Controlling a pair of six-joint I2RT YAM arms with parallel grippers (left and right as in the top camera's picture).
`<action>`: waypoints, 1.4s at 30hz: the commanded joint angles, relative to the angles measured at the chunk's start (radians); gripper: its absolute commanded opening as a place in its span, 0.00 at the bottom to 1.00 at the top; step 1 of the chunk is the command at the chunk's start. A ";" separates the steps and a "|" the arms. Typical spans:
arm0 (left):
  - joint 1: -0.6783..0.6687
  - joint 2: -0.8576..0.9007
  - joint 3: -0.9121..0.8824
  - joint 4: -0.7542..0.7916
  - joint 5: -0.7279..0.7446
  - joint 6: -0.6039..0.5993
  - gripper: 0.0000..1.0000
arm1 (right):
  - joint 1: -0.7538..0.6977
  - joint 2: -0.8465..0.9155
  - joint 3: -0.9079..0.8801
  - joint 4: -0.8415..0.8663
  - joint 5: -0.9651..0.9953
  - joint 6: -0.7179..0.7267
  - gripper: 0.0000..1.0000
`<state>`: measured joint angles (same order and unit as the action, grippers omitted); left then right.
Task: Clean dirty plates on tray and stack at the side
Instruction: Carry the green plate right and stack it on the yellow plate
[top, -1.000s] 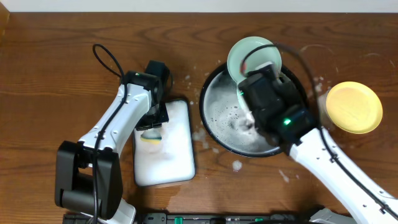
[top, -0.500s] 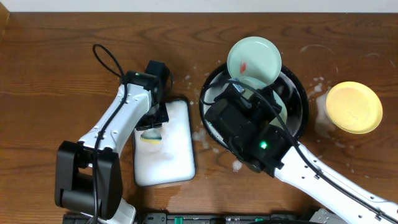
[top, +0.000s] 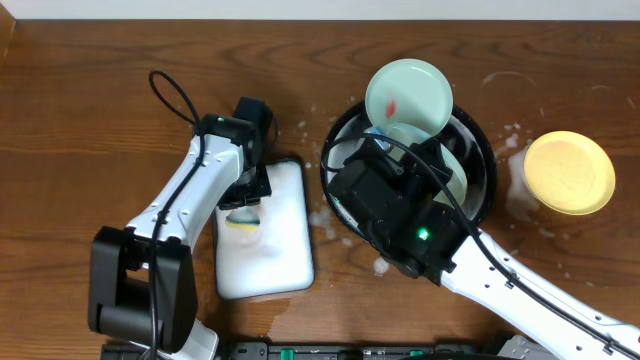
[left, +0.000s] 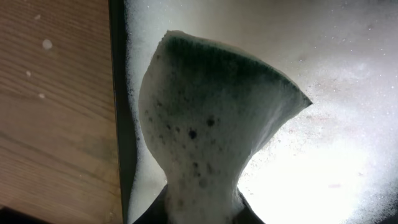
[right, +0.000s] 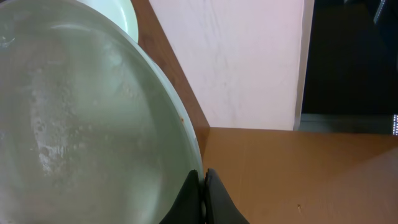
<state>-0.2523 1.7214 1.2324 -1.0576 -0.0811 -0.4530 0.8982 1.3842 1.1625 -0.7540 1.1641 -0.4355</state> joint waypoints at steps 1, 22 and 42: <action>0.005 0.003 -0.001 -0.003 -0.009 -0.015 0.17 | 0.006 -0.017 0.017 0.008 0.040 -0.004 0.01; 0.005 0.003 -0.001 -0.004 -0.009 -0.016 0.17 | -0.015 -0.017 0.017 0.009 0.040 0.088 0.01; 0.005 0.003 -0.001 -0.005 -0.009 -0.015 0.17 | -0.770 -0.022 0.016 -0.095 -0.853 0.683 0.01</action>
<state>-0.2523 1.7214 1.2320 -1.0576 -0.0811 -0.4530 0.3325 1.3842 1.1633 -0.8608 0.6926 0.1196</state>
